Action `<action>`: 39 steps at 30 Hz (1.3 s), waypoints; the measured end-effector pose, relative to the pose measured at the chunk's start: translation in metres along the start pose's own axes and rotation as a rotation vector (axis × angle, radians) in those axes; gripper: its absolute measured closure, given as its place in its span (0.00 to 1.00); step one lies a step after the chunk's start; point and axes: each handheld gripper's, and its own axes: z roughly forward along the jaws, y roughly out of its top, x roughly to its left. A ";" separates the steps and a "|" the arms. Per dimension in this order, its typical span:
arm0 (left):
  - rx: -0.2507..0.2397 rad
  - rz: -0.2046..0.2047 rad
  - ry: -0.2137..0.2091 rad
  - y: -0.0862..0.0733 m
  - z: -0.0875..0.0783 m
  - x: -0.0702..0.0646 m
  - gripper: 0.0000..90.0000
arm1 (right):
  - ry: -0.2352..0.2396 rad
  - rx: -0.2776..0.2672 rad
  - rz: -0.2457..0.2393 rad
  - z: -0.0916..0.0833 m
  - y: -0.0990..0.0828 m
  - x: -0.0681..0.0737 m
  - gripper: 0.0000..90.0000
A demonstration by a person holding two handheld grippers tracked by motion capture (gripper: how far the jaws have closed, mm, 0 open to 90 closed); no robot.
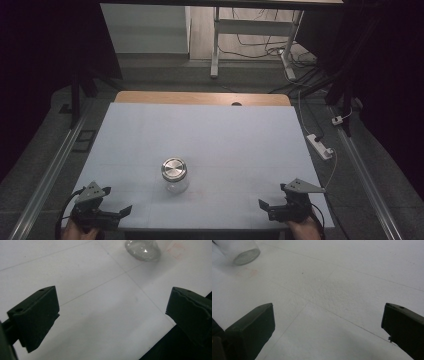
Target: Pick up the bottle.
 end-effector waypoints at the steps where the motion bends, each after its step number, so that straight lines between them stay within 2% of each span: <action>1: -0.004 0.004 -0.007 0.001 0.000 0.000 0.00 | 0.000 0.000 -0.001 0.000 0.000 0.000 0.00; 6: -0.008 0.018 -0.016 0.003 0.002 -0.002 0.00 | 0.003 0.001 -0.001 0.001 0.000 0.000 0.00; 13: -0.025 0.052 -0.059 0.011 0.006 -0.005 0.00 | 0.007 0.006 -0.005 0.001 0.000 0.000 0.00; 20: -0.036 0.102 -0.089 0.020 0.018 -0.008 0.00 | 0.008 0.015 -0.009 0.002 0.001 0.000 0.00; 23: -0.042 0.122 -0.119 0.024 0.026 -0.009 0.00 | 0.009 0.019 -0.008 0.002 0.001 0.000 0.00; 30: -0.067 0.132 -0.144 0.032 0.038 -0.010 0.00 | 0.010 0.024 -0.008 0.003 0.001 0.000 0.00; 36: -0.091 0.139 -0.125 0.037 0.047 -0.010 0.00 | 0.012 0.028 -0.014 0.004 0.001 0.001 0.00; 39: -0.086 0.137 -0.153 0.044 0.053 -0.010 0.00 | 0.012 0.032 -0.015 0.004 0.001 0.001 0.00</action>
